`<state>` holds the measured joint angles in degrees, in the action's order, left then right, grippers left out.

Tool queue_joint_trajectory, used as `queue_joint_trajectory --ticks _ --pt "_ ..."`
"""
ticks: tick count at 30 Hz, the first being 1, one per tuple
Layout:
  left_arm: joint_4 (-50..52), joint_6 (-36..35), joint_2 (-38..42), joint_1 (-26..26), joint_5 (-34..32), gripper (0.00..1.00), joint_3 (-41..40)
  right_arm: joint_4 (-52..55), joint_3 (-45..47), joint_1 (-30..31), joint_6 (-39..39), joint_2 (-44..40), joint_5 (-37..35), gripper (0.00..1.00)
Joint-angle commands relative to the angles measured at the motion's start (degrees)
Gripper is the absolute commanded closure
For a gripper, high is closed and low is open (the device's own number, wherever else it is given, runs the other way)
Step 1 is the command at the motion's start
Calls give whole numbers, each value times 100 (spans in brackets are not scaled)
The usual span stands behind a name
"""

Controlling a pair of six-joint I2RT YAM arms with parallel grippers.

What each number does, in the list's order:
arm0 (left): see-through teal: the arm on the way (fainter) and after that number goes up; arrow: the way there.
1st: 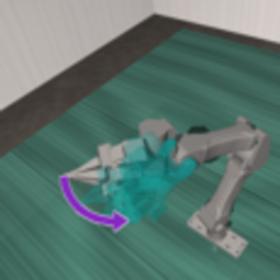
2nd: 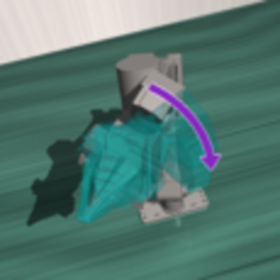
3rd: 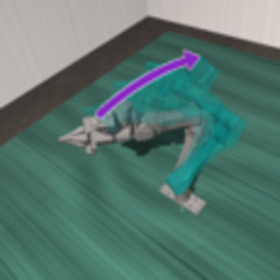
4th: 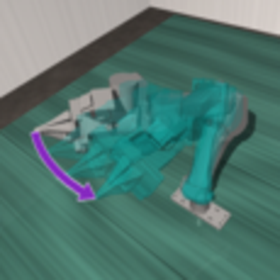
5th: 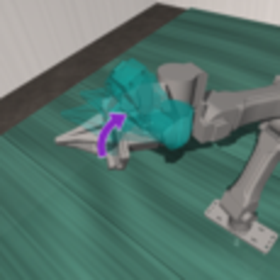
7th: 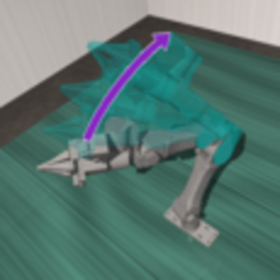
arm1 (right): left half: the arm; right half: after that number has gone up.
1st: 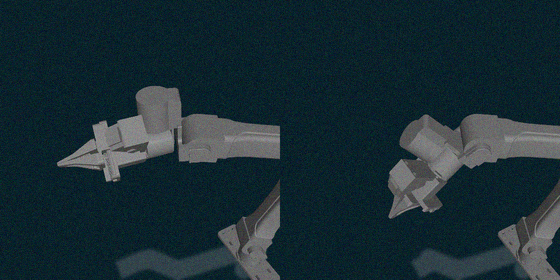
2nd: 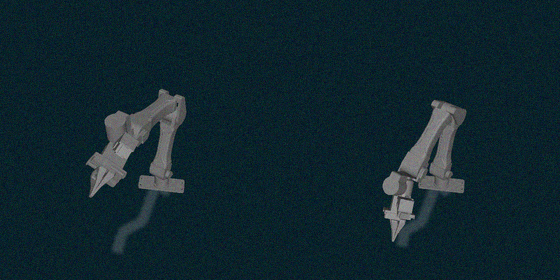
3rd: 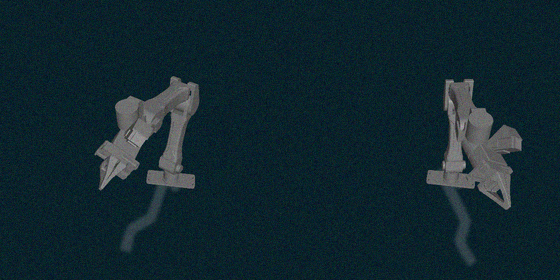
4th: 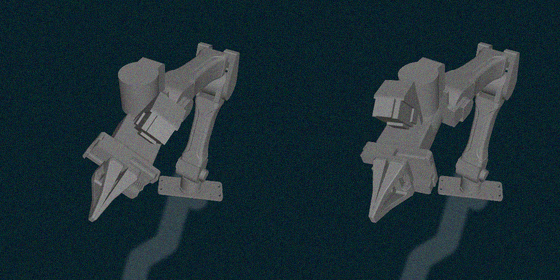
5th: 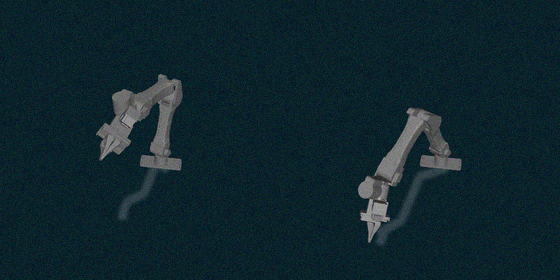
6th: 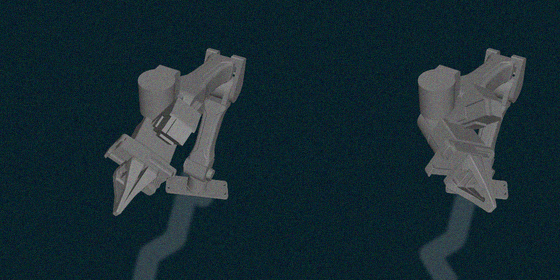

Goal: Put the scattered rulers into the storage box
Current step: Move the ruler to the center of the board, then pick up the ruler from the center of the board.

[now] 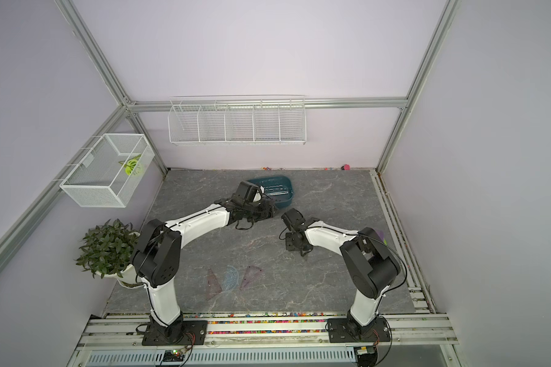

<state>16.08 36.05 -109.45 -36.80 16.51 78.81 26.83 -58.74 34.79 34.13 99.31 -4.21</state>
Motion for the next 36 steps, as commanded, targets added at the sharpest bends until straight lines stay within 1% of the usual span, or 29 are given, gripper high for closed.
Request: queue_joint_trajectory --ticks 1,4,7,10,15,17,23,29,32,36 --pt "183 -281 -143 -3 304 28 208 164 283 -159 -169 -594 368 60" --pt "259 -361 -196 -3 557 28 193 200 723 -364 -221 -1088 495 59" --pt "347 -395 -266 -3 783 28 154 10 998 -510 -260 -1271 669 60" --pt "467 -452 -370 -10 997 28 234 -386 1187 -602 -246 -1204 974 67" --pt "715 -660 -584 -104 1121 30 276 -864 1453 -705 -223 -1220 1118 86" --pt "789 -715 -705 -115 1236 31 342 -972 1538 -751 -222 -1214 1150 88" --pt "1027 -876 -985 -227 1334 32 556 -1109 1748 -876 -231 -1358 1120 89" --pt "1003 -875 -1012 -266 1327 32 467 -1193 1985 -1109 -257 -1497 1071 88" --pt "968 -860 -1012 -267 1311 32 434 -1327 2029 -1141 -262 -1394 1125 86" --pt "887 -838 -1046 -251 1328 32 321 -1653 2030 -1137 -175 -1121 1393 86"
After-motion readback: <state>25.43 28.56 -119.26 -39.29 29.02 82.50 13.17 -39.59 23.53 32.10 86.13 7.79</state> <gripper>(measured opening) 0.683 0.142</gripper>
